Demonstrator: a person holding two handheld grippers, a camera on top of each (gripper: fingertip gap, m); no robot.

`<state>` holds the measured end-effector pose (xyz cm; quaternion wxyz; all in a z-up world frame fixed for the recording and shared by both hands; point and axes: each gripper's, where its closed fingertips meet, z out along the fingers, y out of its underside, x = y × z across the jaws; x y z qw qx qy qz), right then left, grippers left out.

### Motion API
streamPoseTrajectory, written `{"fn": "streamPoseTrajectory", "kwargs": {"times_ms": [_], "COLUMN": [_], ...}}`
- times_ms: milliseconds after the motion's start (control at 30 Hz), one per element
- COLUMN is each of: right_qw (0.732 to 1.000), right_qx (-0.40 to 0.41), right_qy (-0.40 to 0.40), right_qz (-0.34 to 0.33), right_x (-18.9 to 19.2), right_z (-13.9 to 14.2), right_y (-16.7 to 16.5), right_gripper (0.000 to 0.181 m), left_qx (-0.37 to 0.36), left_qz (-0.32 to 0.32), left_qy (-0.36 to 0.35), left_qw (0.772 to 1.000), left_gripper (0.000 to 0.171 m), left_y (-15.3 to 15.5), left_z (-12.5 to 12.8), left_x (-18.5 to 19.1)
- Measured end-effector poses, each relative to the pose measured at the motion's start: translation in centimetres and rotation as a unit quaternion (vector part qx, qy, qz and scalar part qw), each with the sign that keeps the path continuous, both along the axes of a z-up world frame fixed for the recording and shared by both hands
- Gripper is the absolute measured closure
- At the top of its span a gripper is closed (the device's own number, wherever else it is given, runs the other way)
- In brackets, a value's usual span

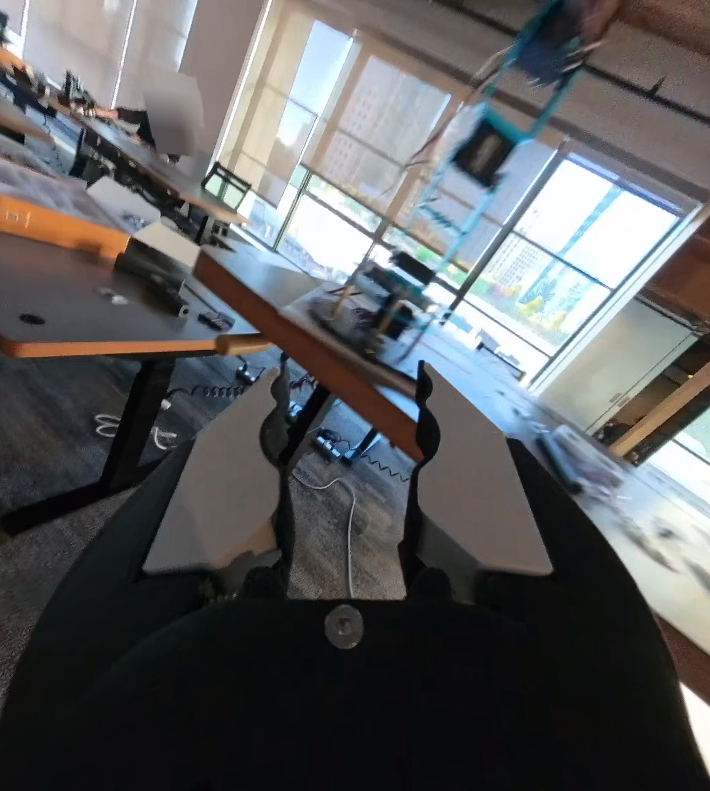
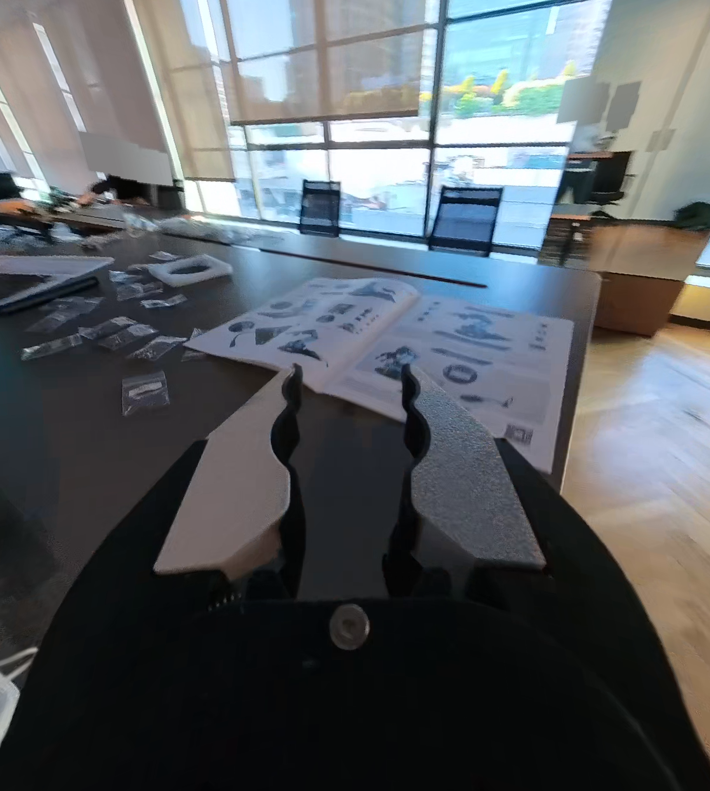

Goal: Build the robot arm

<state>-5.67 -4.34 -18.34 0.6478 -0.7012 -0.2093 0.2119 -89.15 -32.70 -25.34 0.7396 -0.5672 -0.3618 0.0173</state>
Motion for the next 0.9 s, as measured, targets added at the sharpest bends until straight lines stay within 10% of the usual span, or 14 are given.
{"fn": "streamPoseTrajectory", "kwargs": {"times_ms": [333,633,900], "right_qw": [0.991,0.999,0.967], "right_qx": [-0.008,-0.017,-0.136], "right_qy": [0.098,-0.036,-0.194], "right_qz": [0.087,0.024,0.097], "right_x": [0.6,-3.9,-8.6], "right_z": [5.3,6.5,1.2], "right_y": [15.4,28.2,30.3], "right_gripper": [0.141,0.143,0.137], "left_qx": [0.006,-0.071,-0.142], "left_qz": [-0.076,-0.310,-0.380], "left_qy": [0.124,0.202,0.222], "left_qw": [0.989,0.926,0.887], "left_gripper": [0.118,0.111,0.112], "left_y": [4.8,28.1,46.6], "left_z": [15.6,23.4,25.1], "left_x": [20.6,34.2,39.1]}}
